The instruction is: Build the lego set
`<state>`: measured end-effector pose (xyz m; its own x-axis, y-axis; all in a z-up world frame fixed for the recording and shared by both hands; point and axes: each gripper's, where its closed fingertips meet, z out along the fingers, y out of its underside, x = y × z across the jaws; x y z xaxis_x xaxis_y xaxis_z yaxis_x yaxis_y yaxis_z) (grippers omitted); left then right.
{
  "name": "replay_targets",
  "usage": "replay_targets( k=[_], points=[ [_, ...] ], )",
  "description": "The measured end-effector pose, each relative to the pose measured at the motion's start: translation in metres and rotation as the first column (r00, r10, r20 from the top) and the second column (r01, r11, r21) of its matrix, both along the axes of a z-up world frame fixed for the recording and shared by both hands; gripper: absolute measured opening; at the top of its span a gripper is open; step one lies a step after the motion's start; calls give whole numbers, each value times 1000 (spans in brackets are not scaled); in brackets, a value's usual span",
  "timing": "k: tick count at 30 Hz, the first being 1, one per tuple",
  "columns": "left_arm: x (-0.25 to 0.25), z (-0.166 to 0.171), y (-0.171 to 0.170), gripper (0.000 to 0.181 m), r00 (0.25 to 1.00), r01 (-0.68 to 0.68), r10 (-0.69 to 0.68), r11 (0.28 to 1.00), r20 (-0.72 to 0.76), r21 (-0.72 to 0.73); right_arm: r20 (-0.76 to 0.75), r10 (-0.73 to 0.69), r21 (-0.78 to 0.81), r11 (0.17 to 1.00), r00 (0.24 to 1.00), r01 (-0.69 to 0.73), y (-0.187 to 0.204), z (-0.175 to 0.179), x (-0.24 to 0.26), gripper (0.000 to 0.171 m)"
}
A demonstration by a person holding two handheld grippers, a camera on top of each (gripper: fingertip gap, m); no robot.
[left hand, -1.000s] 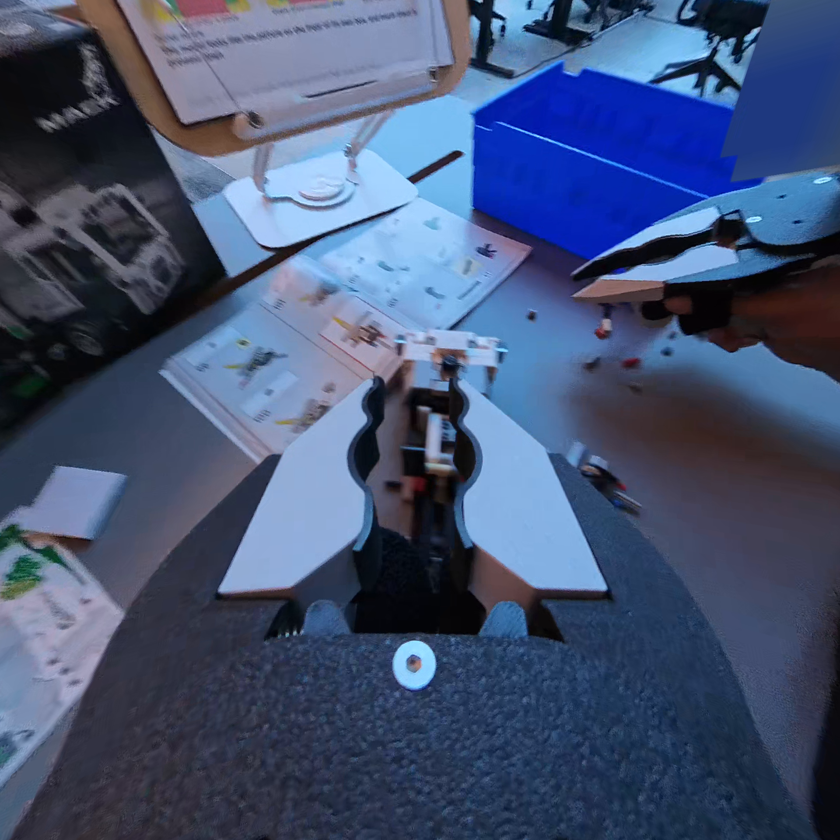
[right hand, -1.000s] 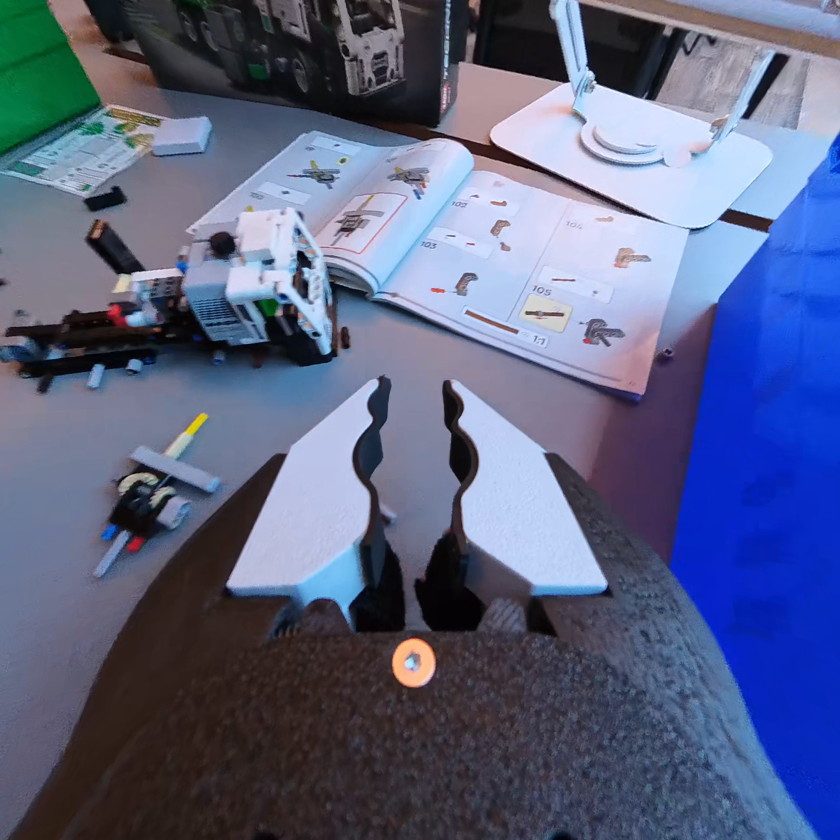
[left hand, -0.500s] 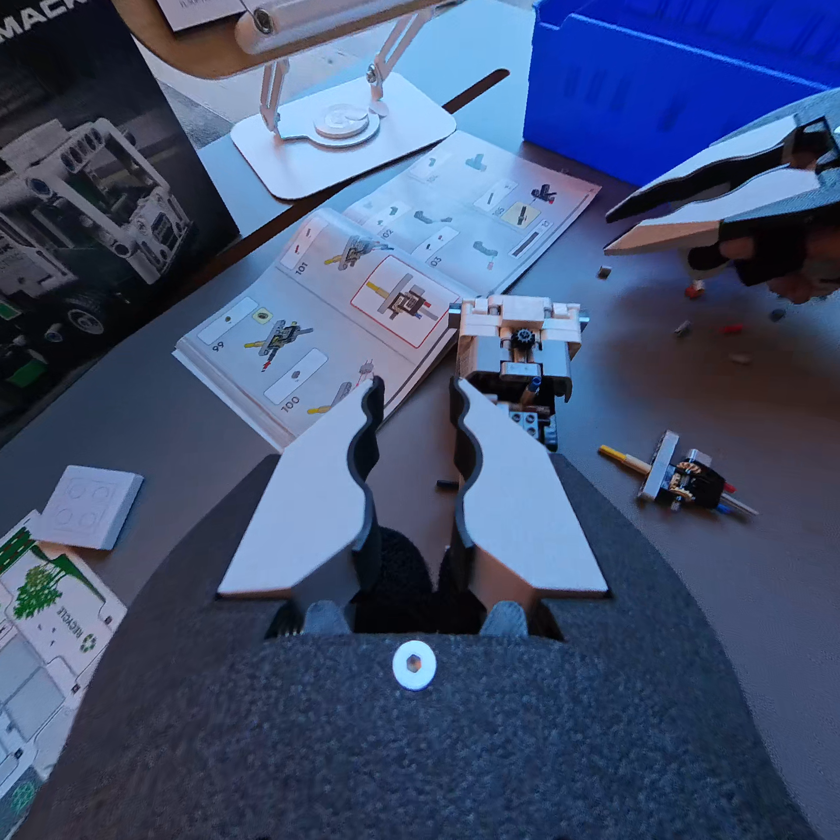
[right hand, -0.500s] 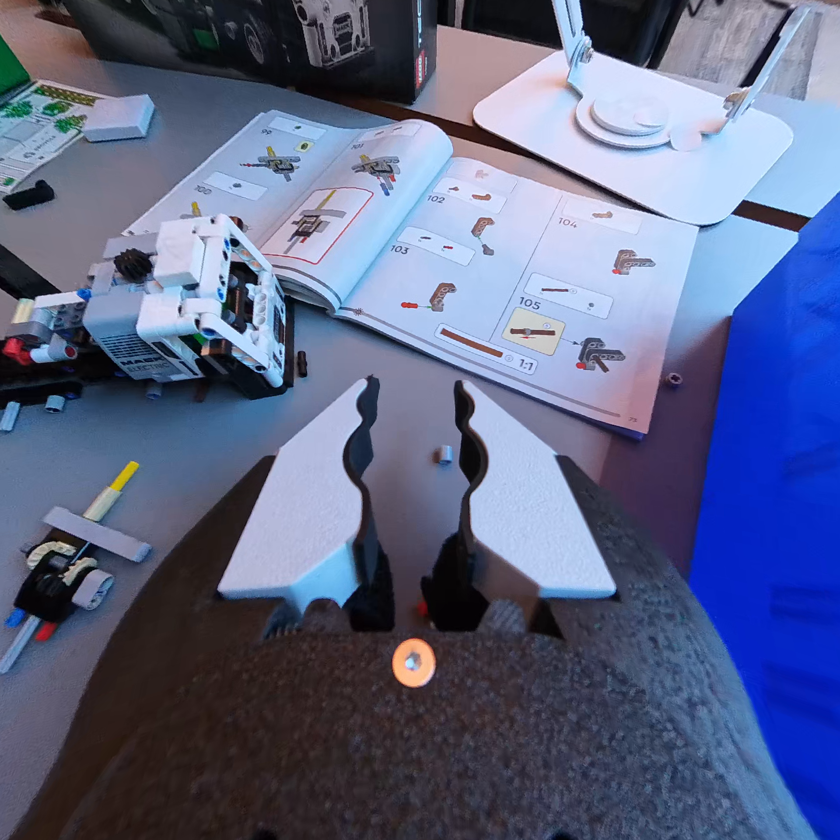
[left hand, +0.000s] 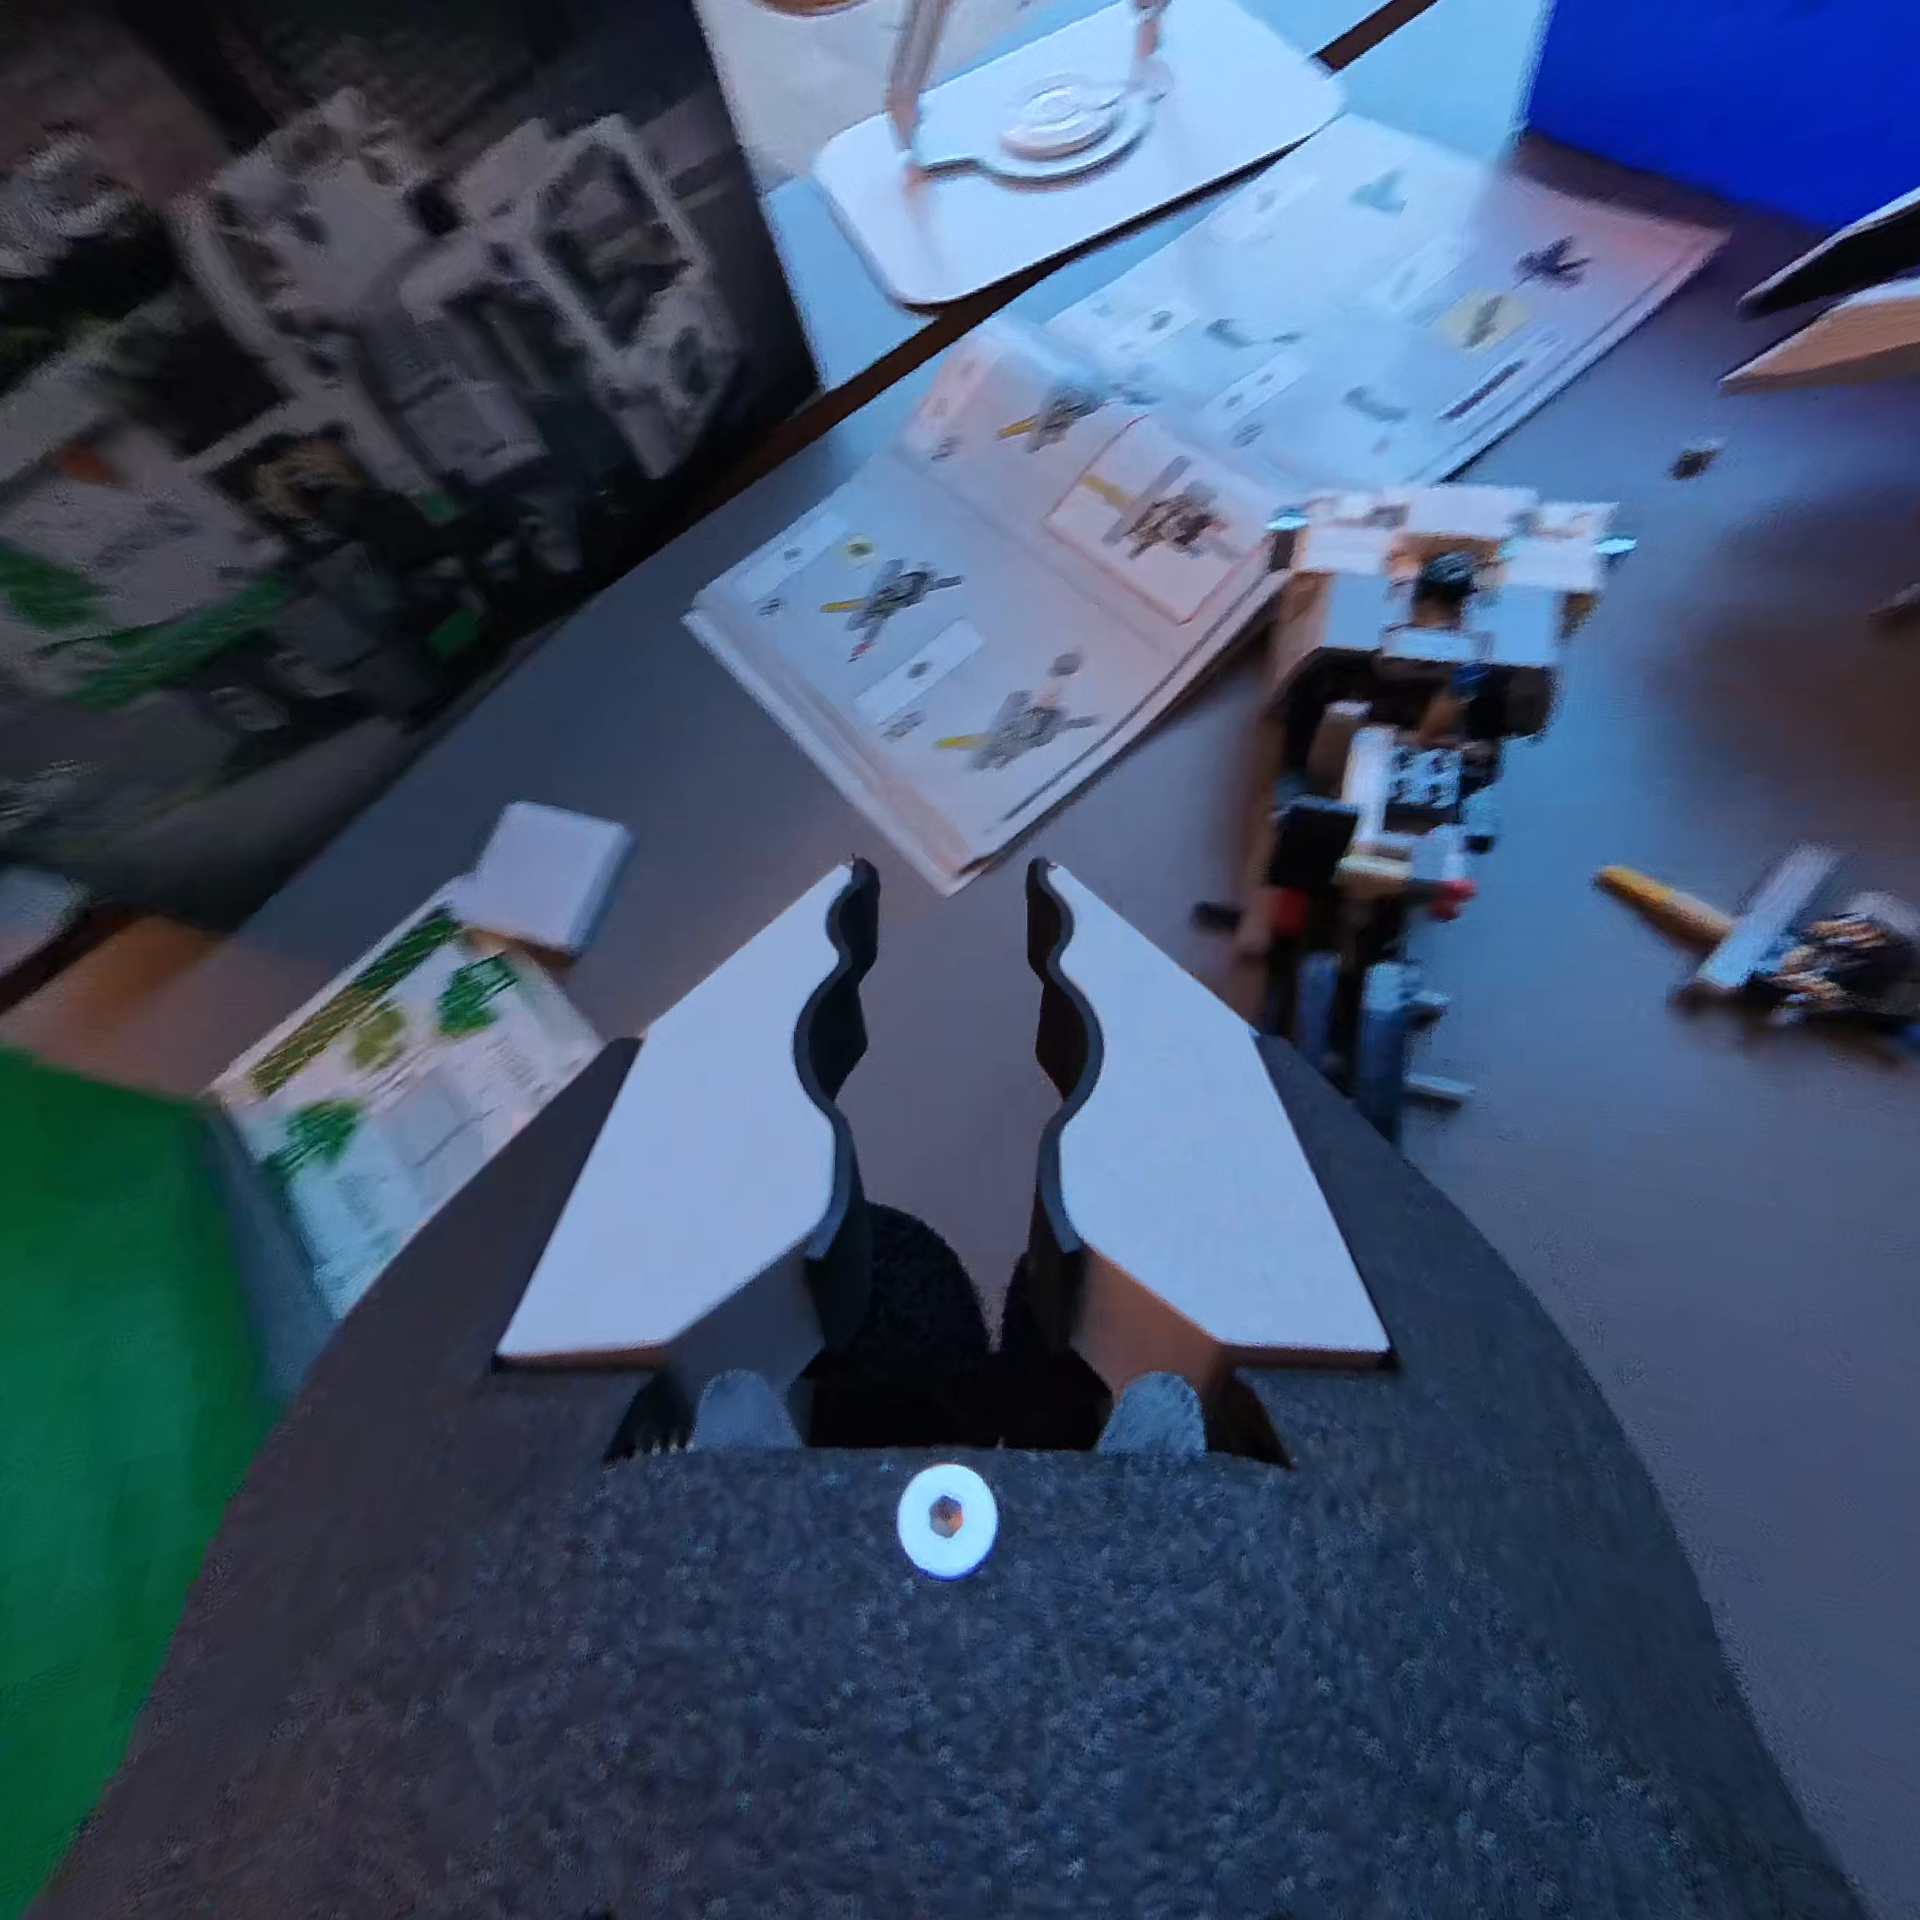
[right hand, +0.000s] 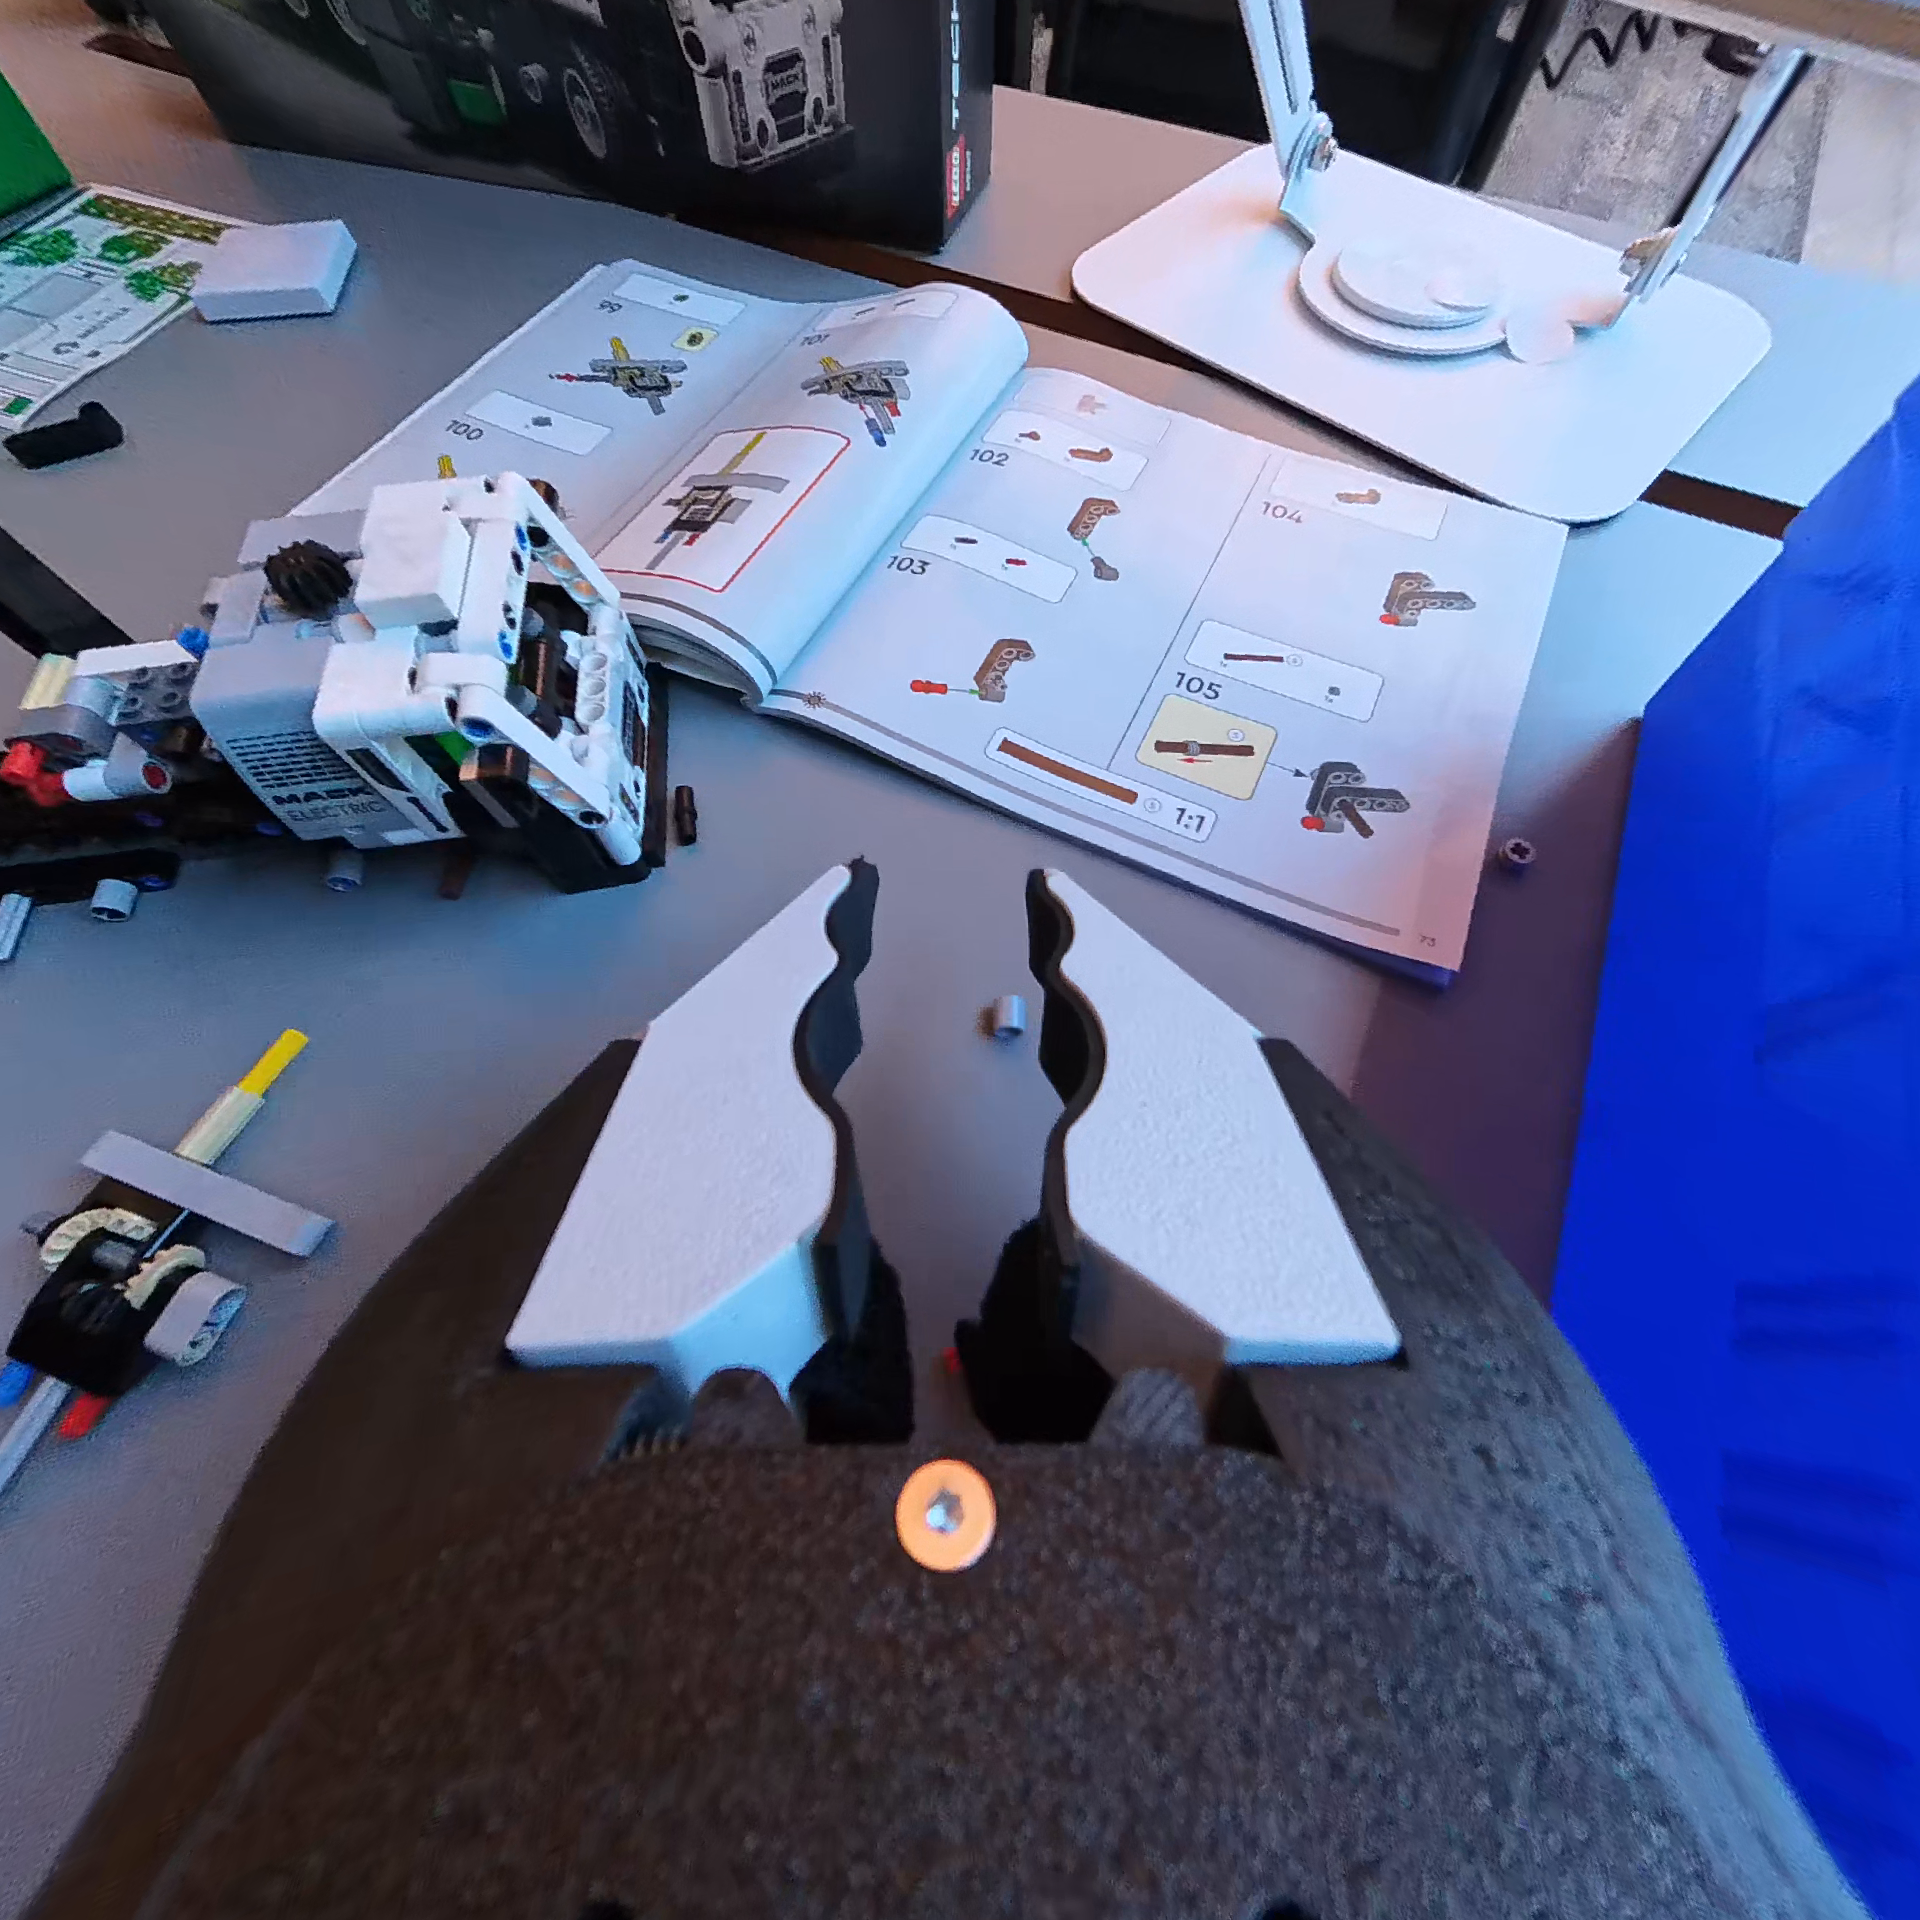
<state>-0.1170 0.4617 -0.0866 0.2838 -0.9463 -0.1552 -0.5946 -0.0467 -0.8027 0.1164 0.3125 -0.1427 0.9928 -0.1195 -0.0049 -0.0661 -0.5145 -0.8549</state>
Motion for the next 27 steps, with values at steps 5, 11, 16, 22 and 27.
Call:
replay_targets(
  k=[5,11,16,22,27],
  points=[
    [-92,25,32,26,958,-269,277,959,-76,92,6,19,2,1000,1000,-19,-4,-1,-6,28],
    [-175,11,10,27,910,-395,394,919,-128,19,69,23,-2,1000,997,-23,-7,5,-9,27],
    [-184,-29,-14,28,910,-376,363,926,-202,-27,99,33,23,999,995,-35,-35,20,-20,30],
    [-161,-54,-35,27,938,-284,266,958,-222,-51,49,-67,-36,997,997,69,-108,3,-27,27],
    [-163,-61,-38,27,951,-286,255,941,-176,-181,46,-219,-72,972,975,222,-161,-4,-13,26]
  ],
)
